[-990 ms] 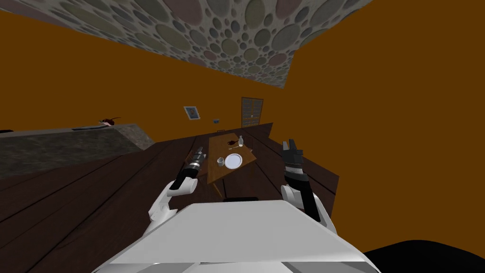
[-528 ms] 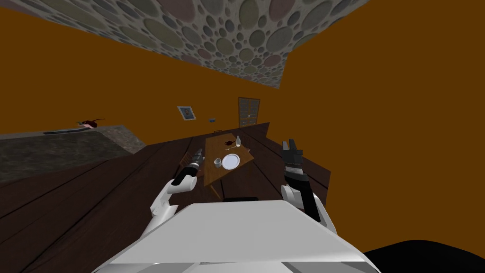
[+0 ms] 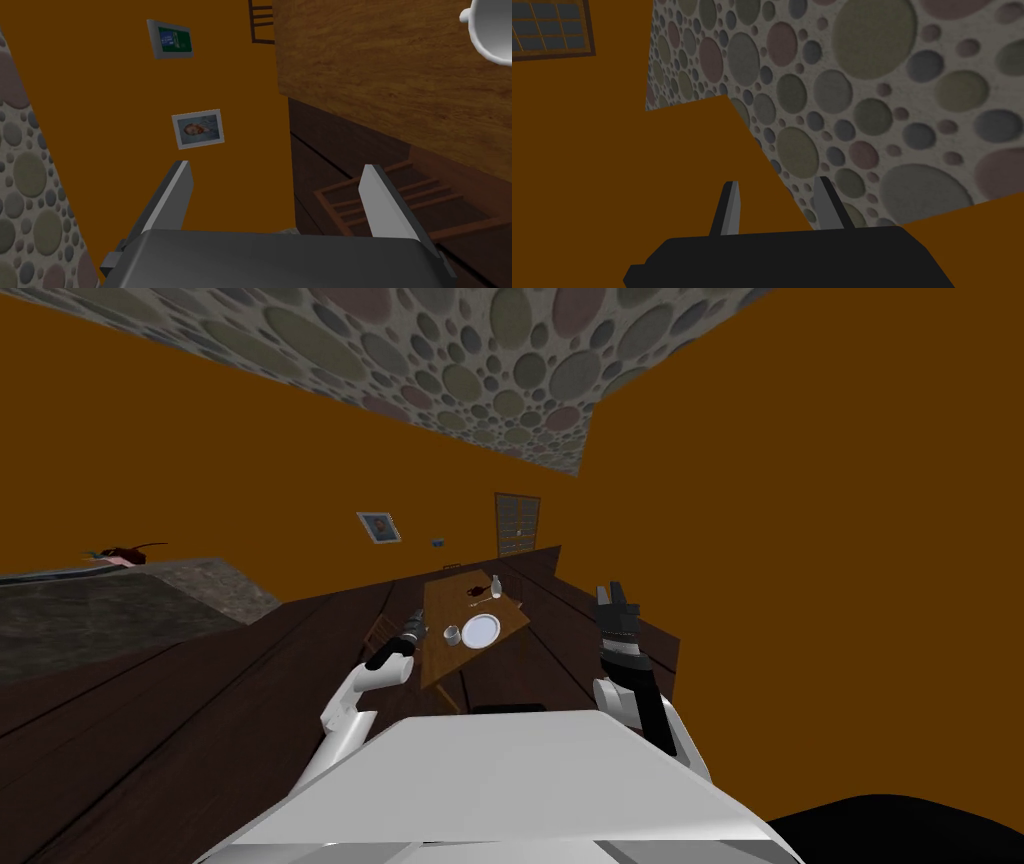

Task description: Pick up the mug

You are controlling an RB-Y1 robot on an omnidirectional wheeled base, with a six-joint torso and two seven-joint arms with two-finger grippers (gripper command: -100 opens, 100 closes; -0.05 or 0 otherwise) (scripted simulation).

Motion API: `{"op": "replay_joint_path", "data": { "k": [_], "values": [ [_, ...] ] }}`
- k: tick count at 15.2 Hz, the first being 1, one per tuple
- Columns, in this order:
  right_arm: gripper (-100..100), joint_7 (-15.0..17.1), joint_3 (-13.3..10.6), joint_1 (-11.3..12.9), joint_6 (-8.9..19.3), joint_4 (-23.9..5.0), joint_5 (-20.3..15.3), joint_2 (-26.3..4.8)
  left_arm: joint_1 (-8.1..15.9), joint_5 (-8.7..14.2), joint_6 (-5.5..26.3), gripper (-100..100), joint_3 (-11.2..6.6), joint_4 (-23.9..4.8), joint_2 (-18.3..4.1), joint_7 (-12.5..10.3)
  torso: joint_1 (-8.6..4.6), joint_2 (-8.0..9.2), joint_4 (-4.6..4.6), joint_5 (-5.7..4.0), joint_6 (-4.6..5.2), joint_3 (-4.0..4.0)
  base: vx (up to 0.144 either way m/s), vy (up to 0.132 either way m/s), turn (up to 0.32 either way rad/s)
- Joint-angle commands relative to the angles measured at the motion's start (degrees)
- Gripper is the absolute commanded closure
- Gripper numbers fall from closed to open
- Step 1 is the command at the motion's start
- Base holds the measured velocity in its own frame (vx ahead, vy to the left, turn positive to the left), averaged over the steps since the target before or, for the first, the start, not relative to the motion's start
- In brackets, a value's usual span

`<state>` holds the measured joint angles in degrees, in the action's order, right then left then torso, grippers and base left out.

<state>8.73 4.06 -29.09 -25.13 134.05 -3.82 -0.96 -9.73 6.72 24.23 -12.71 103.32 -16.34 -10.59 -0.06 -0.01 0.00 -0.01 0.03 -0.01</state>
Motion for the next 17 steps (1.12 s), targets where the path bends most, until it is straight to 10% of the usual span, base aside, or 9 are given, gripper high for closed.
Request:
{"op": "replay_joint_path", "data": {
  "k": [1,17],
  "values": [
    [0,0.0,0.0,0.0,0.0,0.0,0.0,0.0,0.9,0.3,2.9,-100,-0.82,-1.9,-0.4,-0.5,0.0,0.0,0.0,0.0,0.0,0.0,0.011,-0.024,-0.154],
    [0,0.0,0.0,0.0,0.0,0.0,0.0,0.0,7.6,1.3,21.4,-100,-6.49,-13.6,-1.6,-2.9,0.03,-0.01,0.0,0.0,-0.03,-0.01,0.014,-0.013,-0.098]
  ]
}}
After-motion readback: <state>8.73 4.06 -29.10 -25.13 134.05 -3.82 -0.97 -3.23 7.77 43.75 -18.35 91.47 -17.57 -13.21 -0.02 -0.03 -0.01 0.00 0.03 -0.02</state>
